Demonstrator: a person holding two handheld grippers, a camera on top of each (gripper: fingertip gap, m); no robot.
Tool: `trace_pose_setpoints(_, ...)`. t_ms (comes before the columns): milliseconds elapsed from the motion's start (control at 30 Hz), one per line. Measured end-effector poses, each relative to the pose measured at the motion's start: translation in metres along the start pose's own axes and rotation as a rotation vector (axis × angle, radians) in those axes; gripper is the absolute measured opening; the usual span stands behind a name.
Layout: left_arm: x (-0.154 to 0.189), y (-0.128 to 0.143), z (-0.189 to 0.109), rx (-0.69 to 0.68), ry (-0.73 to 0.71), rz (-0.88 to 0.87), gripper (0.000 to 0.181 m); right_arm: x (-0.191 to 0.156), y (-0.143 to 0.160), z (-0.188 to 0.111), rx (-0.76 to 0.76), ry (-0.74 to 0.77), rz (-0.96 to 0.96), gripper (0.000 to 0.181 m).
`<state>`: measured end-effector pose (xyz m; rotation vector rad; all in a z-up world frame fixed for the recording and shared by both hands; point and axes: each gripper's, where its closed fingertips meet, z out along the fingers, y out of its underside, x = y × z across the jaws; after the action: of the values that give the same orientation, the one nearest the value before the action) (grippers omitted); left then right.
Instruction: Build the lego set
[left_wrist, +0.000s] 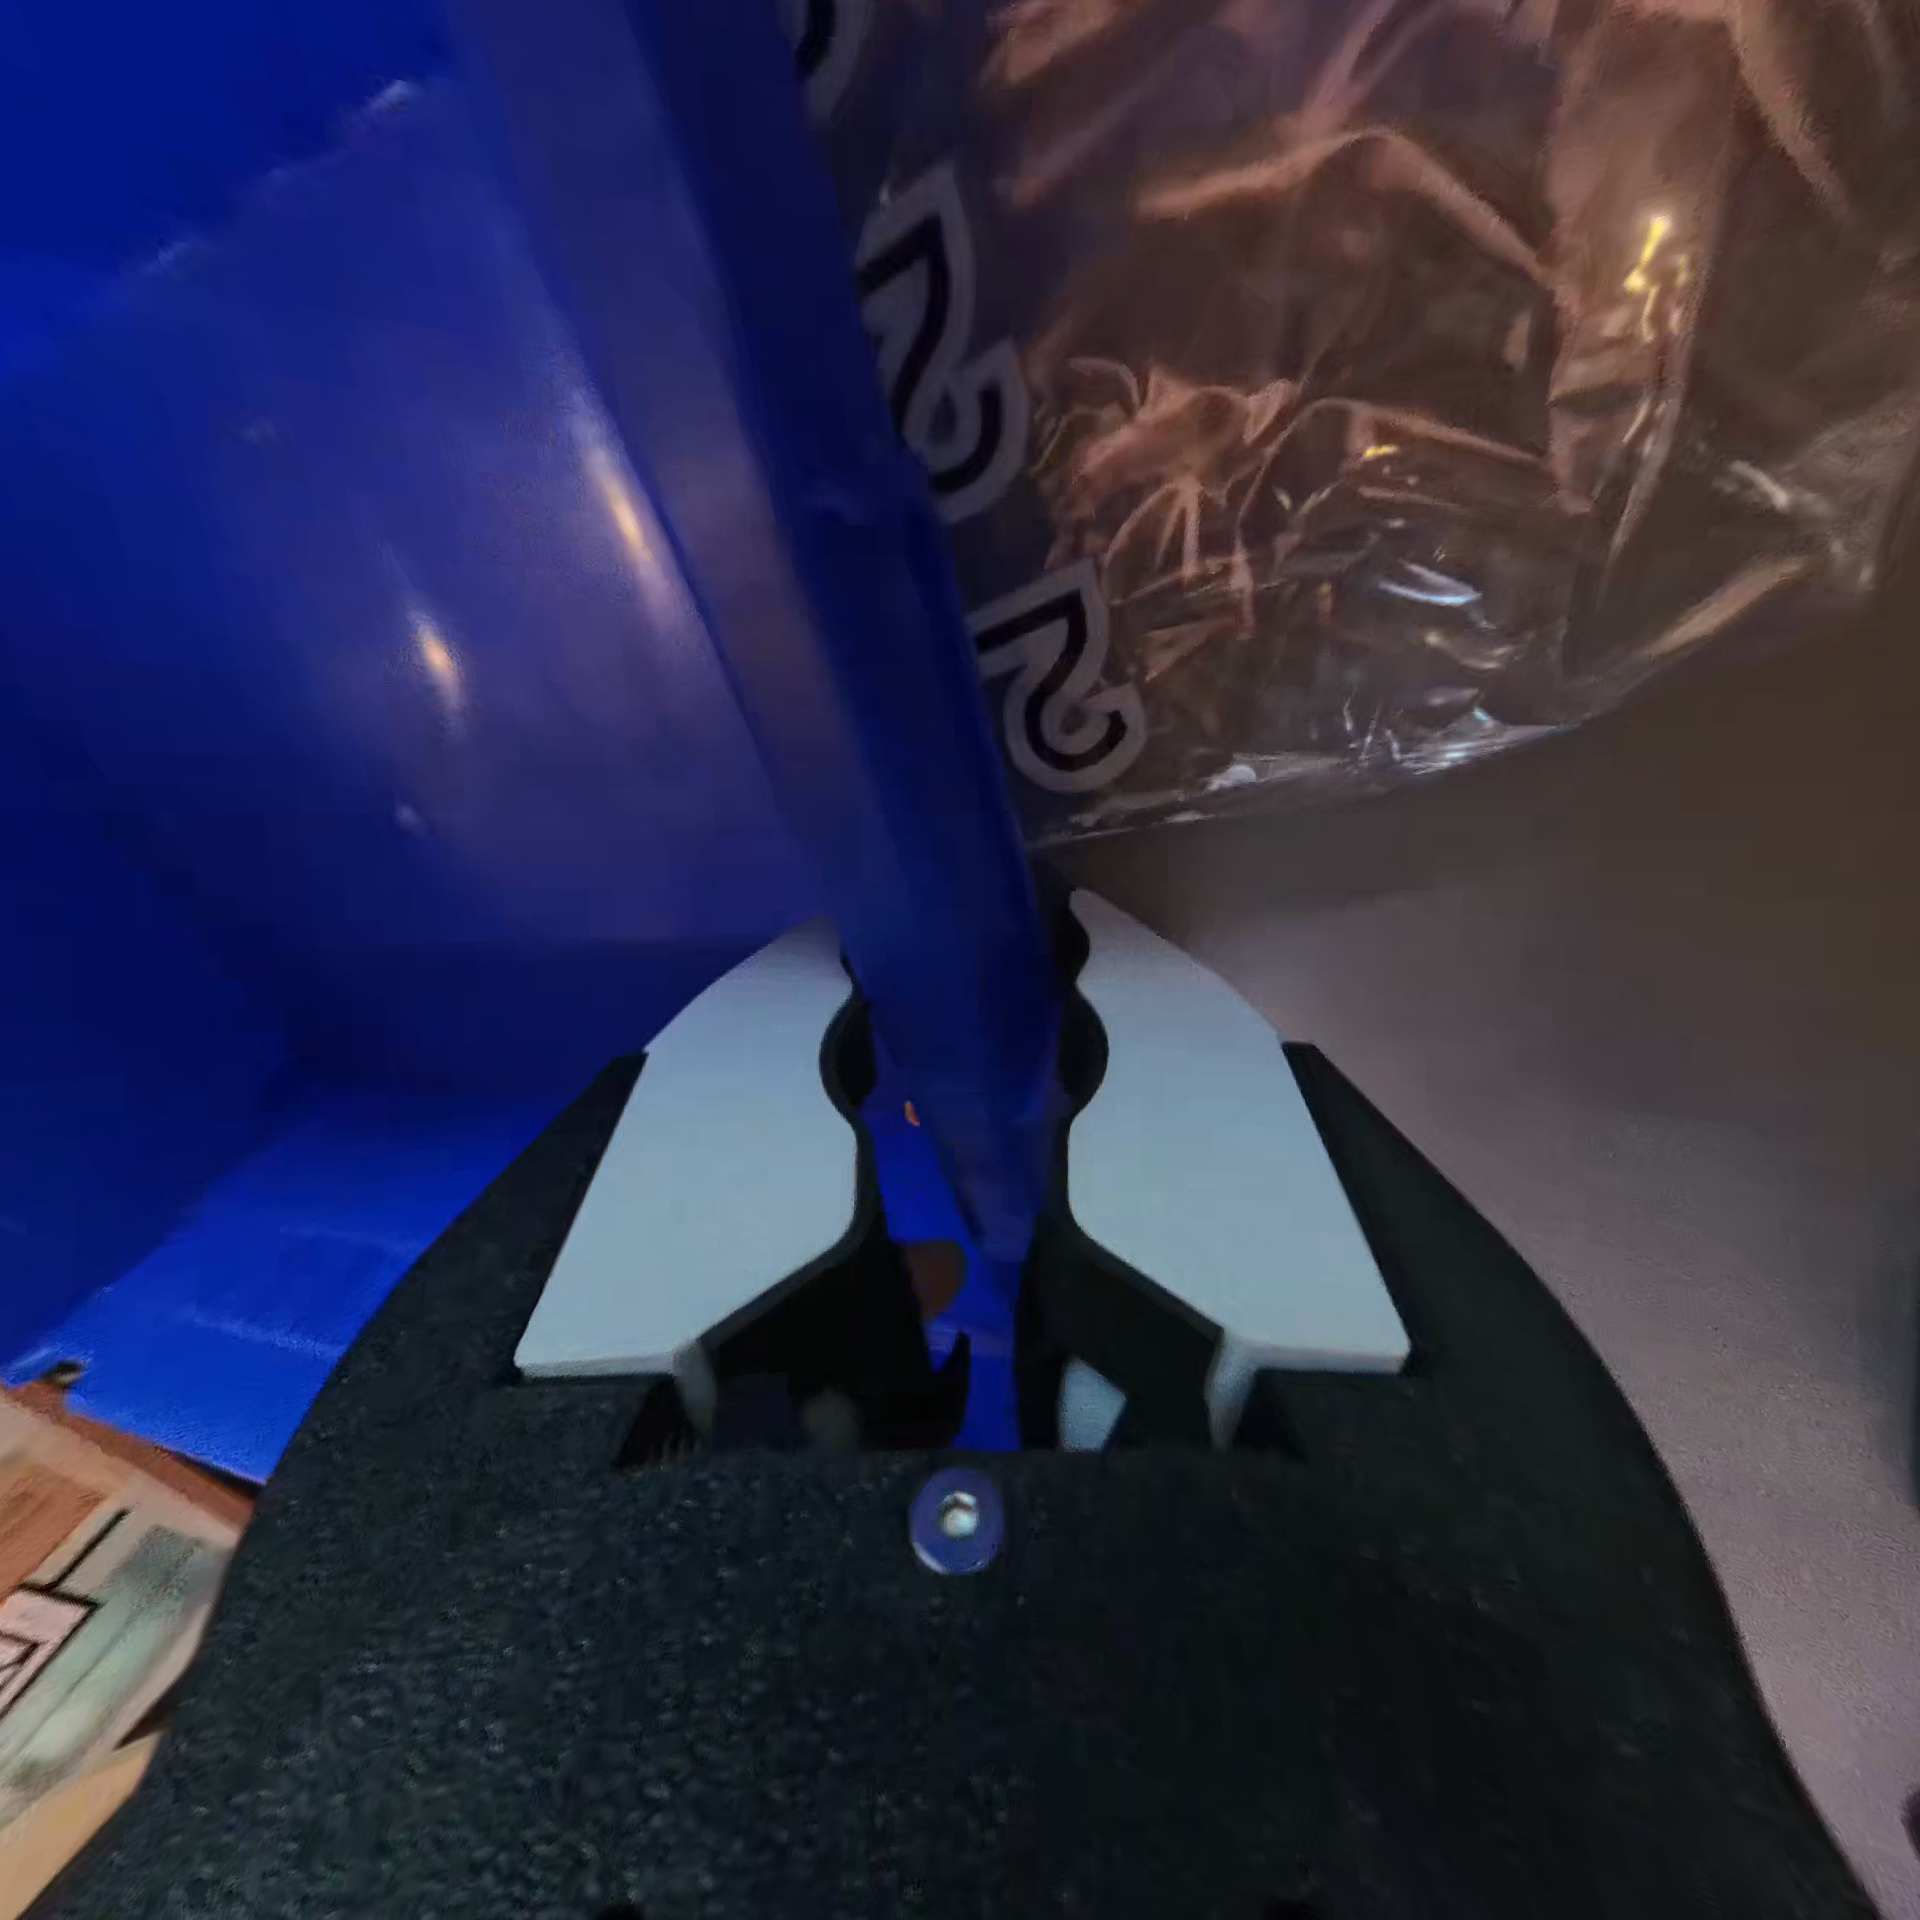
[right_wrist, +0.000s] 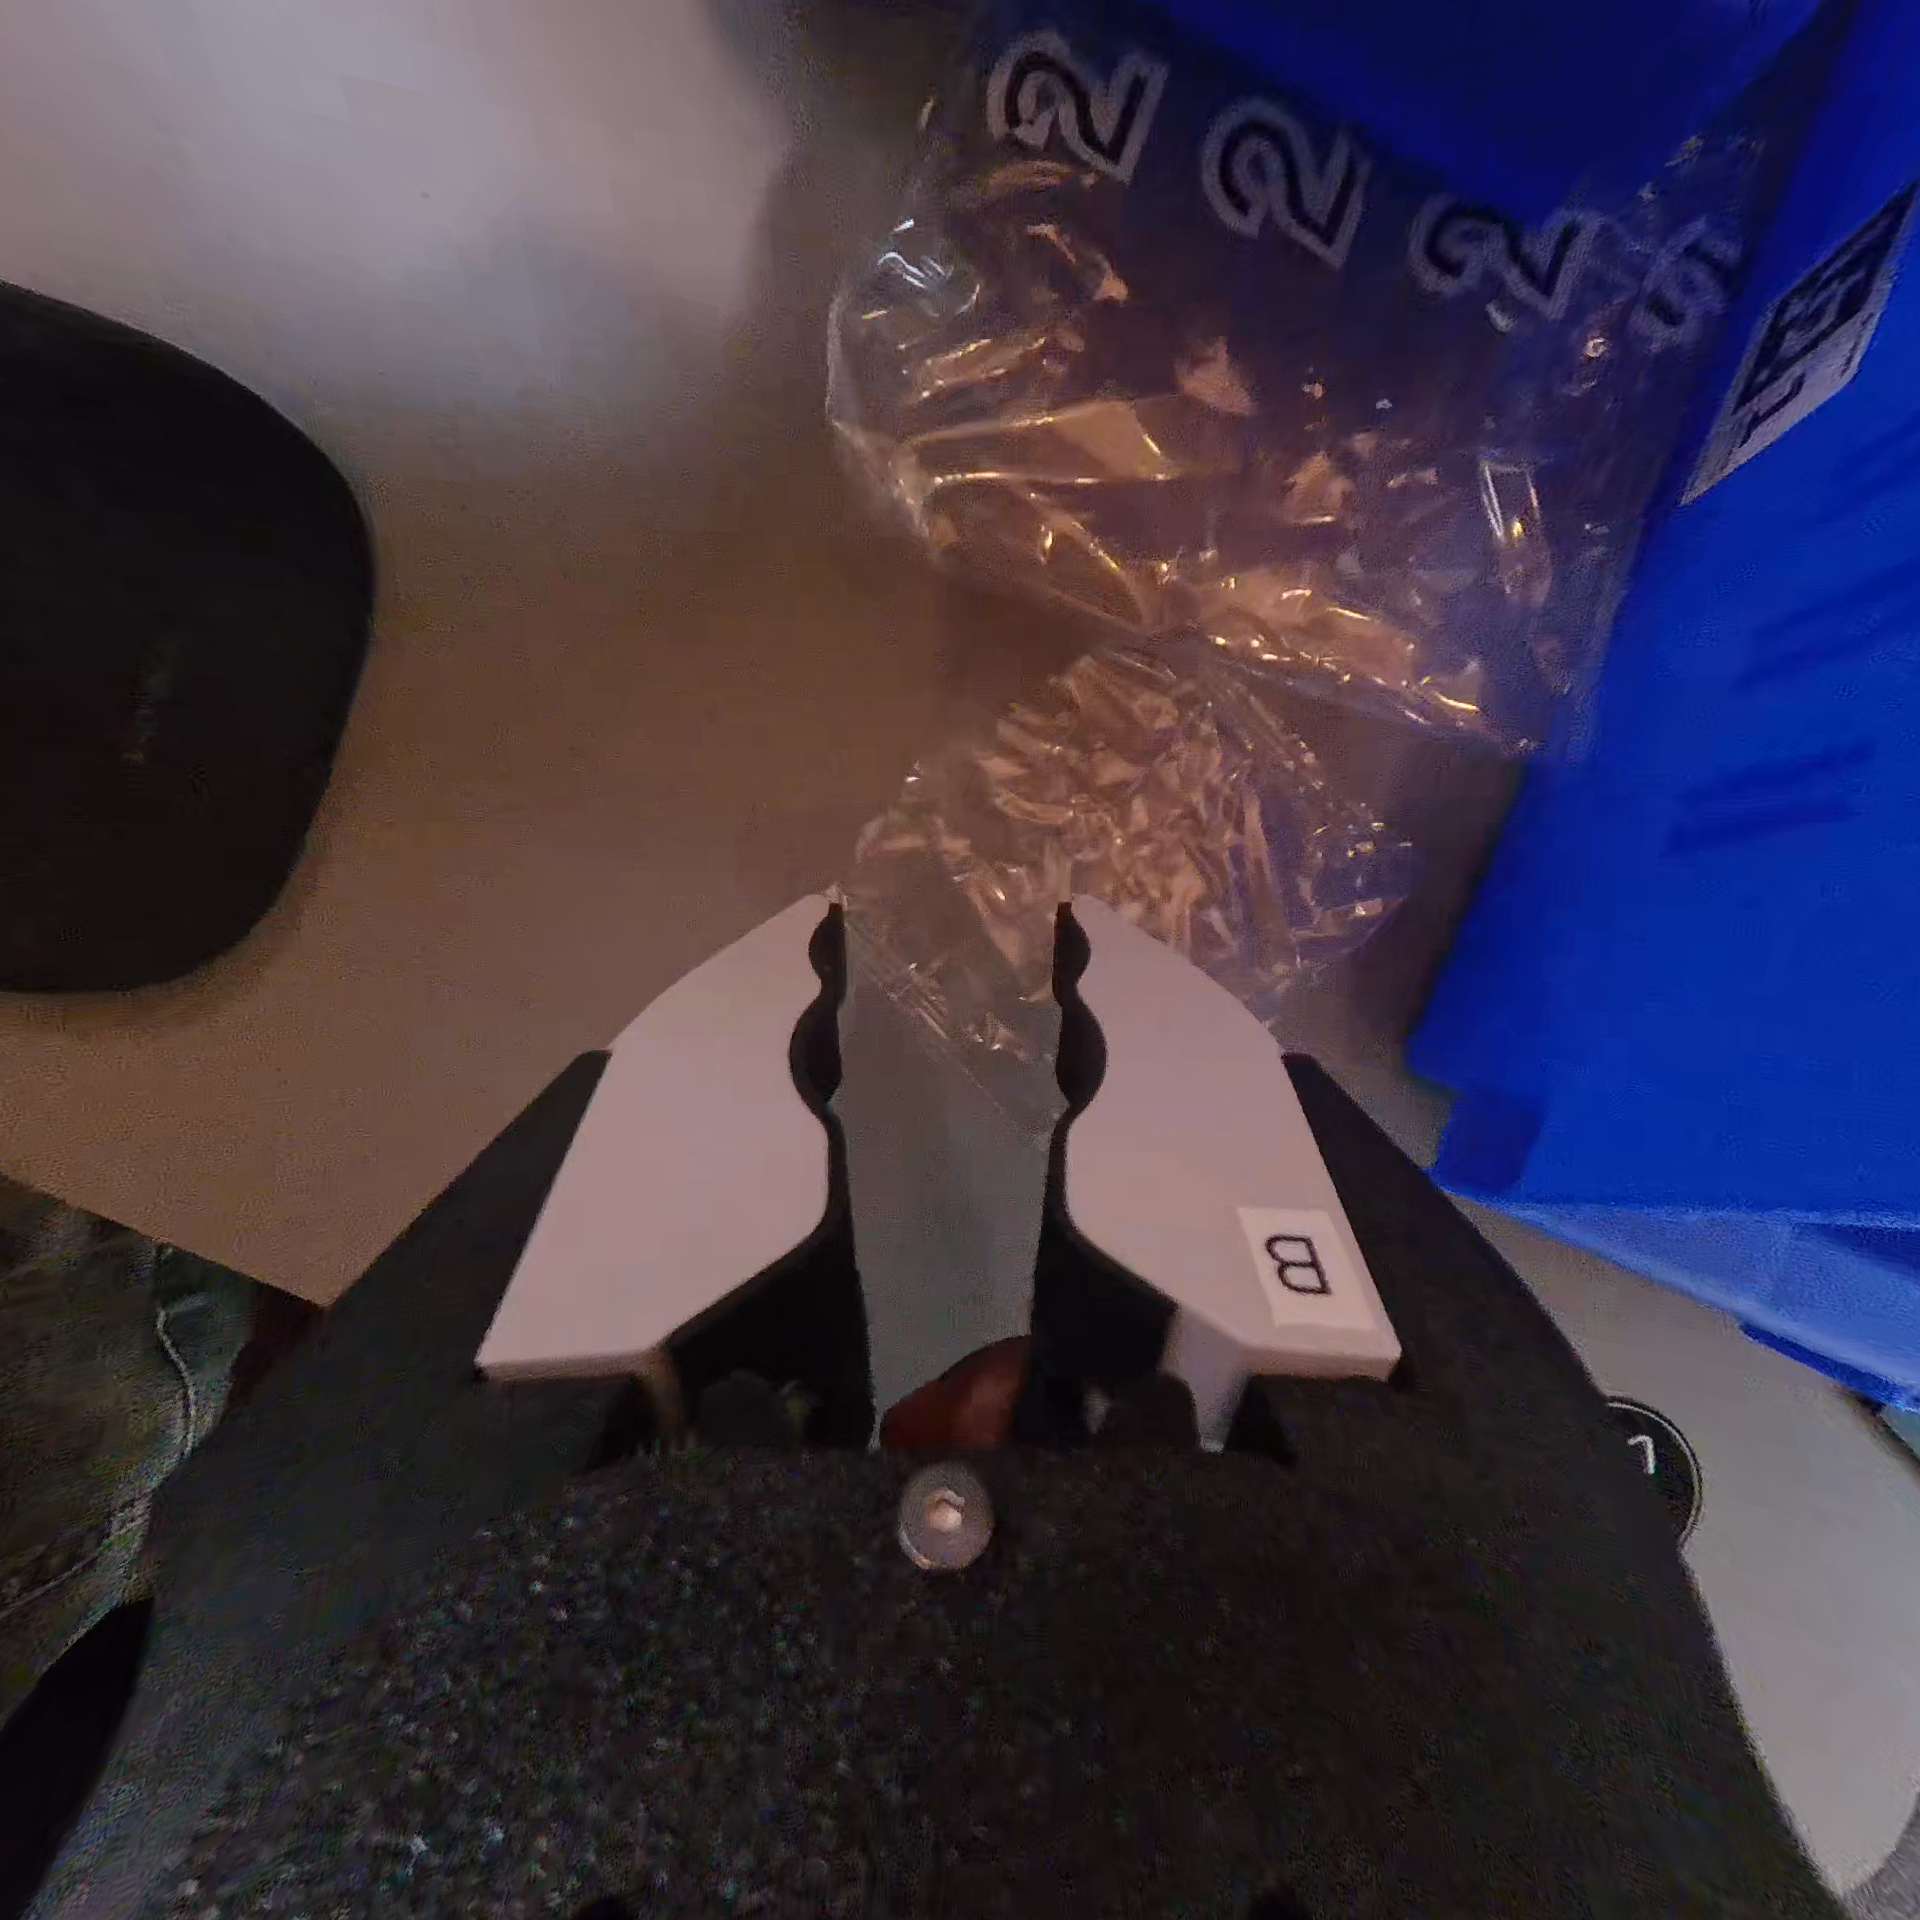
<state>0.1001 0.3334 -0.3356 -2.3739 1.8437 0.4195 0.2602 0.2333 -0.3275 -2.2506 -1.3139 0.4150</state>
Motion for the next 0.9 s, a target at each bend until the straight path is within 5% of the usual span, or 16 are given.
trace_pose_setpoints(200, -0.017, 0.024, -0.043, 0.071, 0.139, -0.106, 0.028, 0.006, -0.067, -0.011, 0.283, 0.152, -0.060, 0.030)
trace_pose_setpoints(367, -0.040, 0.030, -0.081, 0.137, 0.215, -0.185, 0.028, 0.028, -0.070, 0.060, -0.002, 0.141, 0.048, 0.010)
trace_pose_setpoints(533, -0.043, 0.026, -0.088, 0.141, 0.226, -0.200, 0.028, 0.023, -0.134, 0.100, 0.109, 0.112, -0.023, 0.011)
trace_pose_setpoints(600, -0.042, 0.026, -0.087, 0.133, 0.222, -0.198, 0.028, 0.010, -0.153, 0.082, 0.213, 0.064, 0.002, 0.016)
trace_pose_setpoints(733, -0.040, 0.026, -0.085, 0.128, 0.216, -0.190, 0.028, -0.003, -0.128, 0.023, 0.219, 0.080, -0.102, 0.019)
trace_pose_setpoints(900, -0.040, 0.023, -0.084, 0.125, 0.216, -0.188, 0.028, -0.032, -0.091, 0.044, 0.089, -0.053, -0.165, 0.013)
